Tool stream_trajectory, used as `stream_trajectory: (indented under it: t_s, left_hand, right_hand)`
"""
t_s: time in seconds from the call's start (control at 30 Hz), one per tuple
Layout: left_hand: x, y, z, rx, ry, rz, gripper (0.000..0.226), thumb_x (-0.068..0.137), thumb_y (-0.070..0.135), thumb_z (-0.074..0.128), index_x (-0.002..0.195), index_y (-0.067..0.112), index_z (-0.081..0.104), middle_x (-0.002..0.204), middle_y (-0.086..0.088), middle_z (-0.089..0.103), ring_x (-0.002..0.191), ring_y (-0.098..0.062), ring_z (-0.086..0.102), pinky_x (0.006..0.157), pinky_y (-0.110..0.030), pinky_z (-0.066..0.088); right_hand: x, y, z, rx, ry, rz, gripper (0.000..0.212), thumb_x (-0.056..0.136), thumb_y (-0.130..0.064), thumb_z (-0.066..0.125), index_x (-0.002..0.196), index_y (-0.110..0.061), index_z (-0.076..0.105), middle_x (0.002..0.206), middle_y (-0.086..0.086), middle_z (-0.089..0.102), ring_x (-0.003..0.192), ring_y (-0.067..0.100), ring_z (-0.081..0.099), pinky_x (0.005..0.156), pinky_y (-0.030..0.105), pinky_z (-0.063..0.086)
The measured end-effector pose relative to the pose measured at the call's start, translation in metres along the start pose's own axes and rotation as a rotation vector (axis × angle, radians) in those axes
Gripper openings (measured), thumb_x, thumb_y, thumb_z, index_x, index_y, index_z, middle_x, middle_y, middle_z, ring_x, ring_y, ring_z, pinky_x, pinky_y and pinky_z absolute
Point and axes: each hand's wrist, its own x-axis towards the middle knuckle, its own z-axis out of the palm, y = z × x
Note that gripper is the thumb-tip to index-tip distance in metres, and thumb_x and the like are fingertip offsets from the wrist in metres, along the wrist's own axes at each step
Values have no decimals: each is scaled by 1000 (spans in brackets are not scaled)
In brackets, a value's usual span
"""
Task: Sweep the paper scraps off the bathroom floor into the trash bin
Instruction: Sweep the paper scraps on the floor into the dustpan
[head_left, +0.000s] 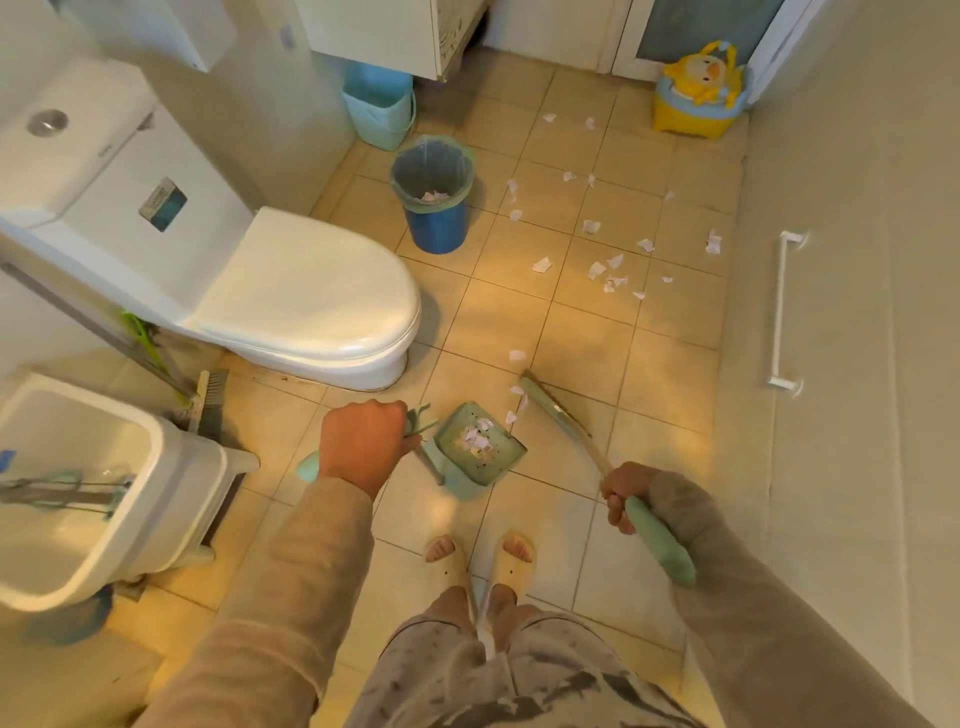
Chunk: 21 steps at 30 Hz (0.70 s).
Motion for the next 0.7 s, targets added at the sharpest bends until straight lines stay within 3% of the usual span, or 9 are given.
stream_trajectory:
  t_s: [0.1,0.23,0.5,0.6,0.7]
  left_hand:
    - [7,2,-5,7,16,-5,36,85,56,55,95,22,64,83,-1,70,76,-22,67,60,-26,42]
    - [16,-5,-5,8,34,-2,37,85,55,56,93,21,65,84,-2,70,76,-22,67,58,-26,38]
    - [21,-16,-7,5,41,-17,37,84,56,56,91,21,65,83,-2,70,76,-23,67,61,-26,43]
    - [16,-19,-5,-15,23,-63,37,85,56,55,92,21,64,84,-2,70,76,-23,67,61,-27,43]
    - [12,-19,-3,-32,12,-107,37,86,56,55,92,21,64,82,-1,69,74,-22,66,60,-26,40]
  right_hand:
    - [-5,7,-9,23,-60,9,16,92,-1,37,78,-7,41,33,3,40,25,11,37,31,12,31]
    - [-8,8,-45,229,-181,-15,29,98,-5,33,70,-14,34,33,1,37,23,9,33,28,11,28]
    - [-8,-25,-42,218,-164,-98,31,97,-3,34,67,-13,34,33,0,36,23,8,34,29,10,28]
    - [-16,-45,-28,262,-105,-241,24,93,-2,39,71,-9,41,42,1,45,30,7,42,31,12,32]
    - [-30,-50,-14,347,-67,-430,17,93,-4,41,78,-5,47,60,5,48,52,11,46,37,11,40]
